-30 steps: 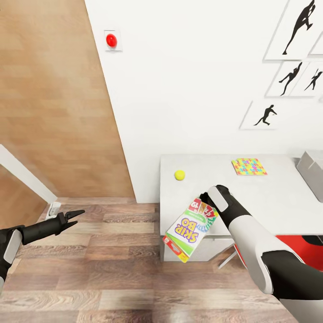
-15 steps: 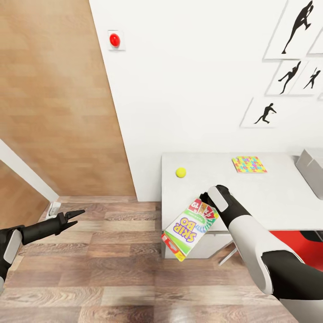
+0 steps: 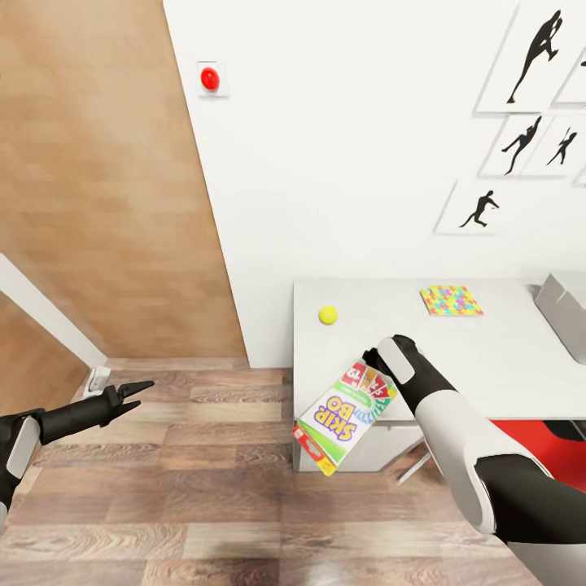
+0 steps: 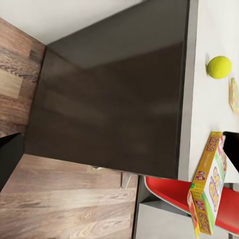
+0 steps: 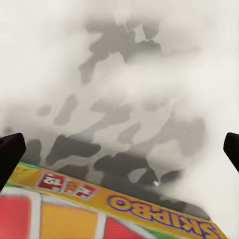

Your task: Put all the toys in the child's room - the three board games (two on the bed and one on the table), the two jigsaw puzzles on the table, and the tennis ball on the table - inside the toy box on the table in the child's room.

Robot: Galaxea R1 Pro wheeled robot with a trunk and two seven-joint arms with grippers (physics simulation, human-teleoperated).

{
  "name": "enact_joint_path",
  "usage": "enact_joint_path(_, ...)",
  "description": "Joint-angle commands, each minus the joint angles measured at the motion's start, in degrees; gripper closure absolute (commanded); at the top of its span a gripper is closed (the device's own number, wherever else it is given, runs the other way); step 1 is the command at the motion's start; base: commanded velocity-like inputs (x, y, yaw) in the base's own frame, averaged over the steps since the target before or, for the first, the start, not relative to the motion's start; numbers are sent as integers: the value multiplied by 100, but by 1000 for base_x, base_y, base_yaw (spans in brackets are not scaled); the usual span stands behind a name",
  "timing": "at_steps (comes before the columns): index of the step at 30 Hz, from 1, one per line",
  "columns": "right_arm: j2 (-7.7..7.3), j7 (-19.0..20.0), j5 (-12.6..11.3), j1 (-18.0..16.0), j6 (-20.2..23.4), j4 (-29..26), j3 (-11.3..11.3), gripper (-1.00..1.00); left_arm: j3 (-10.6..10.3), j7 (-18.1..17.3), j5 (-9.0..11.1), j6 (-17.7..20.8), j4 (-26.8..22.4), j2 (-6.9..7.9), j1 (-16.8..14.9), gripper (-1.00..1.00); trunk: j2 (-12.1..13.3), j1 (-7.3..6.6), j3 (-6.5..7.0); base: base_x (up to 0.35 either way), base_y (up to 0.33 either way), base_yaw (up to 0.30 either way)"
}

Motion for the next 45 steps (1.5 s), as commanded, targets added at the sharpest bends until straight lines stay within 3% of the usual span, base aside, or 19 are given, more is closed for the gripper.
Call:
enact_joint_path(1, -5, -47, -47, -4, 15, -12, 30, -100, 7, -17, -3, 25, 0, 0, -5, -100, -10, 4, 0, 0, 0, 0)
enact_joint_path(7, -6, -48, -47, -10, 12, -135, 31, -100, 7, -16, -3, 25, 0, 0, -5, -100, -10, 4, 56, 0, 0, 0)
enact_joint_path(17, -5, -81, -48, 41, 42, -810, 39, -100, 7, -19, -3, 25, -1, 2, -5, -100, -10, 4, 150, 0, 0, 0)
enact_joint_path(27, -18, -108, -54, 174, 371, -2215, 26, -100, 7, -13, -3, 25, 1, 0, -5, -100, -10, 4, 244, 0, 0, 0)
enact_joint_path(31, -23, -109, -66, 560, 677, -3029, -18, -100, 7, -12, -3, 25, -1, 0, -5, -100, -10, 4, 282, 0, 0, 0)
enact_joint_path(38, -54, -74, -125, 1904, 1230, -5289, -201, -100, 4, -11, -3, 25, 0, 0, -5, -100, -10, 4, 348, 0, 0, 0)
enact_joint_path(42, -62, 98, -149, 2564, 1283, -5799, -264, -100, 0, -11, -3, 25, 1, -6, -5, -100, -10, 4, 386, 0, 0, 0)
enact_joint_path(45, -56, 567, -157, 3070, 1215, -5948, -426, -100, -1, -11, -3, 25, -3, -8, -5, -100, -10, 4, 414, 0, 0, 0)
